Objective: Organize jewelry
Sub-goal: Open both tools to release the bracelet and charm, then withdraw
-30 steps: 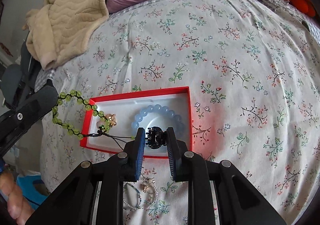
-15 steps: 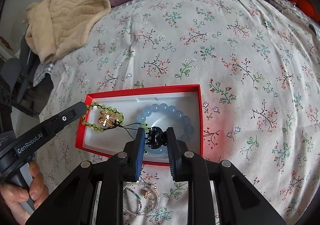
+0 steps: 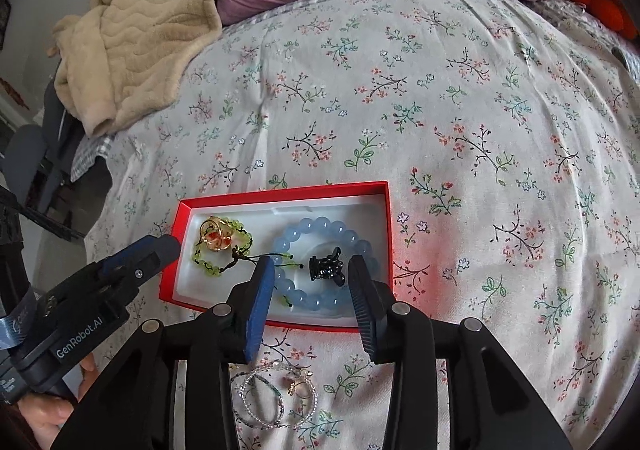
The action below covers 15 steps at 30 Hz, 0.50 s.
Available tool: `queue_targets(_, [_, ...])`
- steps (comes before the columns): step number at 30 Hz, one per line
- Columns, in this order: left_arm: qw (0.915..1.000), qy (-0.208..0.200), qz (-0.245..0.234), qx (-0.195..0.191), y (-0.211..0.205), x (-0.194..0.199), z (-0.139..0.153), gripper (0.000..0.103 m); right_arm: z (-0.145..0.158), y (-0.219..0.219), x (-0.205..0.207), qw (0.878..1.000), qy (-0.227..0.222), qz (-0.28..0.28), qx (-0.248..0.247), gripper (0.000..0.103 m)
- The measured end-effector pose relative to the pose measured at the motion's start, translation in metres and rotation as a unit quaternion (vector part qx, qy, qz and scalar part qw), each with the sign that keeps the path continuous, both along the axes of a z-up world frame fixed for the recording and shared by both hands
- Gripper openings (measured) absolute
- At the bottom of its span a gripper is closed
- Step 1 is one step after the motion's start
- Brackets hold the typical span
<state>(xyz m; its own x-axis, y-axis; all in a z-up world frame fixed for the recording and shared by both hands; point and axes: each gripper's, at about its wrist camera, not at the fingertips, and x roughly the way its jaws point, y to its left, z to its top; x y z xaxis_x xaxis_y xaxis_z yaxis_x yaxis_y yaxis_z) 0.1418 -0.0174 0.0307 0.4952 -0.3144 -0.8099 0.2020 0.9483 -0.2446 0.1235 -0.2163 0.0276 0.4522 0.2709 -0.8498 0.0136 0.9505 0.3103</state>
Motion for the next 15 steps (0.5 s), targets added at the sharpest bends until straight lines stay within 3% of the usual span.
queue_targets(6, [0.9998,-0.003,-0.002,0.02,0.002,-0.018,0.001,0.051,0.009,-0.008,-0.017,1.0,0.0,-0.005,-0.015,0.049])
queue_targets(15, [0.9989,-0.007,-0.014,0.043,0.002,-0.049,0.004,0.079,0.016,-0.012,-0.052,0.999,-0.001,0.006,-0.054,0.061])
